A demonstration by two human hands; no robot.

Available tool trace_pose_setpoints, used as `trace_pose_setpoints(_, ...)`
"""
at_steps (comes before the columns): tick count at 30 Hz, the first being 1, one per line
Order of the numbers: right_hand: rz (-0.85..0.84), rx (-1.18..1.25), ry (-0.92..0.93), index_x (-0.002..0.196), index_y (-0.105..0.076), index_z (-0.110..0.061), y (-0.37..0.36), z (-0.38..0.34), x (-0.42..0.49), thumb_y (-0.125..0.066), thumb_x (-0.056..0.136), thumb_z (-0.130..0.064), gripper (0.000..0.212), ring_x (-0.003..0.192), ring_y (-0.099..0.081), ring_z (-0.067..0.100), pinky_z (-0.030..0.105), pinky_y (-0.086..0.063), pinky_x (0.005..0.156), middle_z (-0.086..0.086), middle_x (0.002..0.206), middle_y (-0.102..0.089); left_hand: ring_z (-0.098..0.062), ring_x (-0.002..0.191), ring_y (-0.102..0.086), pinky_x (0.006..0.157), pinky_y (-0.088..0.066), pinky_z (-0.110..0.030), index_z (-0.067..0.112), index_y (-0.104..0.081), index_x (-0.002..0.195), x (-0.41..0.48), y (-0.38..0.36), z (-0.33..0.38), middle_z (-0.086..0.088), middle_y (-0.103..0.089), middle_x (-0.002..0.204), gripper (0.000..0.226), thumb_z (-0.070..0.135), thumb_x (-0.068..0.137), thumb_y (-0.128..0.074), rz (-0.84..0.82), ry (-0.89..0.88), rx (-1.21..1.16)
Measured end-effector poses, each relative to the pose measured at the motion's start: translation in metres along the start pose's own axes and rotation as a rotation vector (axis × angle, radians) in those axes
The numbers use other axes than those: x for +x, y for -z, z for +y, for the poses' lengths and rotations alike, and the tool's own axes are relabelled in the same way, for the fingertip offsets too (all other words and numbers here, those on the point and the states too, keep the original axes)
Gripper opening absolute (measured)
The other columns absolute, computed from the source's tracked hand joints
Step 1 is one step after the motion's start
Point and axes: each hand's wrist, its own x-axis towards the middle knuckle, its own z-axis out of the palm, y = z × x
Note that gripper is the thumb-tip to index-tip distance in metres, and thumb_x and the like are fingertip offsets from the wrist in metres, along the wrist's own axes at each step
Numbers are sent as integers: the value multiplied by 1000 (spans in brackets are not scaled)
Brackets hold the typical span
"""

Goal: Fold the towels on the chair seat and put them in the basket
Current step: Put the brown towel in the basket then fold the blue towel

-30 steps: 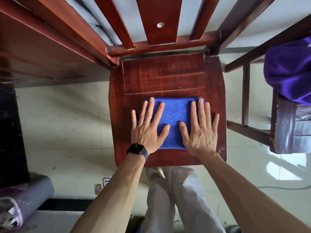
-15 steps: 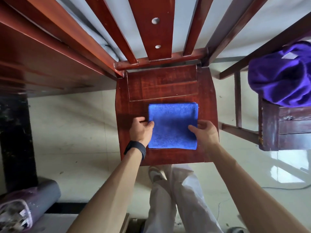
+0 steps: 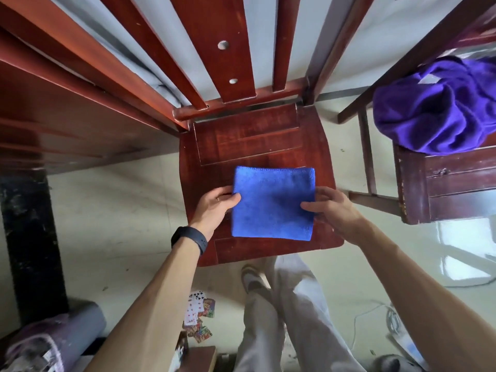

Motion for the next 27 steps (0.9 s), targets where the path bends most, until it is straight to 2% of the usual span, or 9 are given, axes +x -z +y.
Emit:
trace_pose_setpoints(3,-116,103,18,122,-66,-11,10,-10,-34,-67,87,1,37,103,-72,24,33,-57,83,7,115,-74,-23,110,-67,102,-48,-37,10,-67,120,-24,3,16,-9,-72,114,31,10,90,-67,-105,-1,-59)
trace_pose_setpoints(6,-90,187,82,124,-65,-17,18,-19,-73,-65,88,2,41,87,-71,22,29,-57,68,6,105,-72,-25,102,-67,101,-46,-45,14,-69,119,-55,0,39,-14,-70,118,30,9,89,-67,-165,-17,-91)
trace_pose_setpoints(8,-65,242,130,125,-64,-22,23,-27,-107,-68,87,1,45,83,-60,30,34,-55,64,12,98,-63,-23,96,-67,95,-50,-43,14,-70,116,-80,-7,59,-13,-71,116,28,7,89,-66,-193,-35,-118)
trace_pose_setpoints(9,-49,260,156,124,-64,-24,25,-31,-126,-69,86,0,46,84,-56,31,38,-56,64,13,97,-60,-22,93,-68,90,-51,-39,13,-70,116,-94,-12,71,-11,-72,114,27,7,90,-65,-212,-36,-126)
trace_pose_setpoints(12,45,279,241,122,-65,-32,35,-44,-191,-72,85,-1,49,95,-65,27,50,-58,80,9,96,-63,-21,91,-69,80,-53,-33,10,-70,114,-143,-27,106,-9,-73,111,25,8,89,-66,-303,-27,-110)
trace_pose_setpoints(16,127,281,382,125,-63,-32,55,-60,-299,-74,83,-5,51,98,-68,22,41,-59,76,9,101,-63,-16,68,-68,61,-54,-27,6,-69,107,-223,-50,157,-6,-74,89,17,7,92,-62,-488,-43,-26)
trace_pose_setpoints(19,219,321,465,124,-63,-34,76,-60,-383,-75,73,-15,55,96,-69,19,35,-59,71,11,101,-60,-20,71,-67,65,-52,-30,5,-67,112,-285,-79,194,-11,-71,95,20,8,93,-61,-637,-97,89)
trace_pose_setpoints(23,359,404,597,123,-64,-35,110,-50,-482,-75,77,-14,53,97,-69,22,39,-59,73,14,101,-57,-24,90,-70,70,-55,-35,11,-65,117,-362,-140,240,-12,-70,112,27,9,90,-66,-732,-262,218)
trace_pose_setpoints(27,554,479,736,123,-64,-37,151,-39,-568,-67,90,-2,49,97,-68,26,50,-60,81,15,99,-59,-18,81,-68,61,-54,-31,19,-63,116,-443,-218,280,-4,-70,100,26,11,92,-65,-863,-458,326)
